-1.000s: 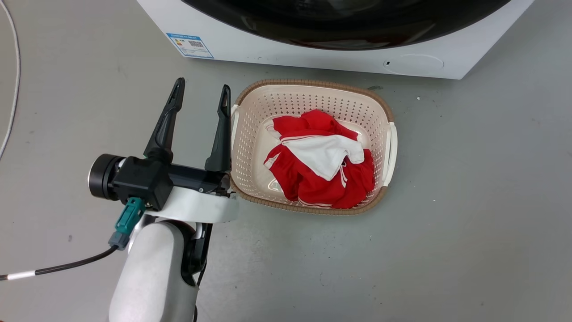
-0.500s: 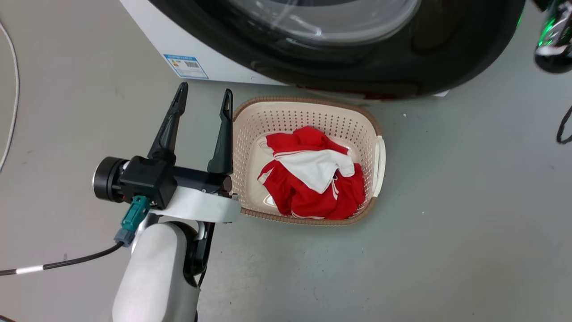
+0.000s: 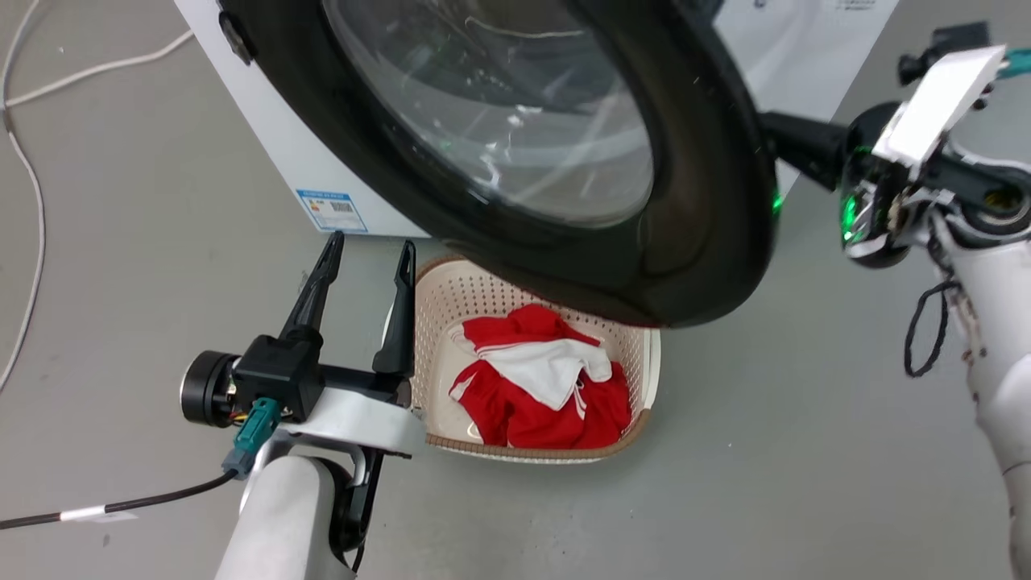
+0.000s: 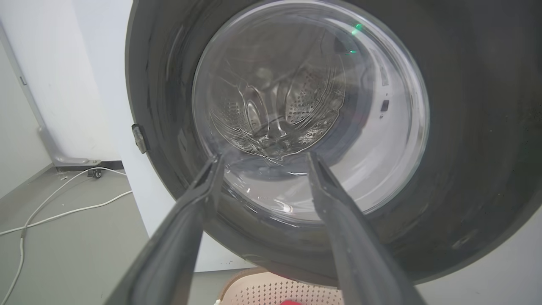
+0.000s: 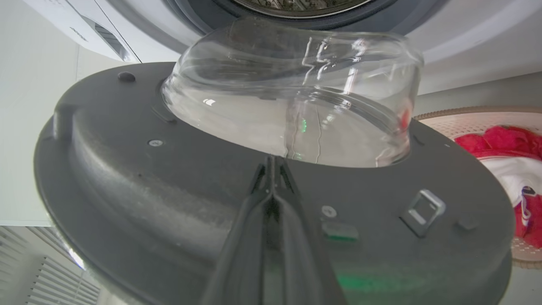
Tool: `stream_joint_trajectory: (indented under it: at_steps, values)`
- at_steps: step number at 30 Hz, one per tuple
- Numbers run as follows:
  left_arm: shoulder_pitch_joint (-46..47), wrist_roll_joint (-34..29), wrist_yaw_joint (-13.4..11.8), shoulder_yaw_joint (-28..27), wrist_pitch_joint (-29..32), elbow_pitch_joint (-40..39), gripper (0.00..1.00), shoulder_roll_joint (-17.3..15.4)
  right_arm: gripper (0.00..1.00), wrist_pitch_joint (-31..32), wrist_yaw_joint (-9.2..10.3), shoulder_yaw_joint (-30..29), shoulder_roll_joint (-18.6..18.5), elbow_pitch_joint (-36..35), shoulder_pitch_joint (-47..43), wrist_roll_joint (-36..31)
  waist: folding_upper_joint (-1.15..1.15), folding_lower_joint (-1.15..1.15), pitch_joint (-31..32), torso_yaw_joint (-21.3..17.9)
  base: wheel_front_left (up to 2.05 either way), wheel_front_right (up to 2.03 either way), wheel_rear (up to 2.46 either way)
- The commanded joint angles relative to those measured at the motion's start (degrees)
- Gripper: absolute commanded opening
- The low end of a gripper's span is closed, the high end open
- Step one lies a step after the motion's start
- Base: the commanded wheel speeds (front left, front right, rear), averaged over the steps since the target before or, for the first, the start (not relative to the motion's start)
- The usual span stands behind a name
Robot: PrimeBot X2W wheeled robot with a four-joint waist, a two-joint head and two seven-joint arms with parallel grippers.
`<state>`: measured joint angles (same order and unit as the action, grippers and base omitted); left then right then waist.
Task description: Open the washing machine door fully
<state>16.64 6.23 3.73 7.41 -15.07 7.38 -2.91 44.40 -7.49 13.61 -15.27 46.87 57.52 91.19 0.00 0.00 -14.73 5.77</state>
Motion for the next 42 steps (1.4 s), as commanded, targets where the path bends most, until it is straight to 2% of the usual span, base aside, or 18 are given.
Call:
stream_joint_trajectory:
  at_steps: [1, 15, 21, 26, 32, 37, 42]
  values:
    - [-0.8, -0.2, 0.3, -0.1, -0.2, 0.3, 1.0, 0.0, 0.0, 0.7, 0.0, 0.6, 0.9, -0.9, -1.9, -0.1, 0.0, 0.0, 1.8, -0.7, 0.0, 0.0, 0.0]
    - [-2.6, 0.1, 0.6, 0.3, -0.2, 1.4, 1.0, 0.0, 0.0, 5.4, -0.01, 5.1, 6.0, -11.4, -12.3, 0.8, 0.0, 0.0, 5.0, -2.6, 0.0, 0.0, 0.0]
    - [-2.2, 0.3, 0.7, 0.6, -0.2, 1.9, 1.0, 0.0, 0.0, 5.4, 0.0, 6.0, 6.1, -15.7, -14.9, 0.3, 0.0, 0.0, 5.1, -2.8, 0.0, 0.0, 0.0]
    - [-2.1, 0.3, 0.4, 0.3, -0.2, 2.0, 1.0, 0.0, 0.0, -0.4, 0.0, 4.6, 5.0, -17.3, -16.6, -2.4, 0.0, 0.0, 5.1, -2.9, 0.0, 0.0, 0.0]
    - [-3.1, 0.4, 0.1, -0.5, -0.2, 2.7, 1.0, 0.0, 0.0, -13.1, 0.0, -1.0, 4.2, -16.1, -19.7, -4.9, 0.0, 0.0, 6.0, -3.9, 0.0, 0.0, 0.0]
    - [-3.5, 0.6, 0.0, -1.5, -0.2, 3.7, 1.0, 0.0, 0.0, -19.8, 0.0, -7.3, 3.3, -16.9, -24.7, -2.0, 0.0, 0.0, 7.2, -5.0, 0.0, 0.0, 0.0]
    - [-4.5, 0.5, -0.2, -2.7, -0.2, 4.4, 1.0, 0.0, 0.0, -24.2, 0.0, -12.6, 3.2, -21.4, -32.6, 0.9, 0.0, 0.0, 8.2, -6.3, 0.0, 0.0, 0.0]
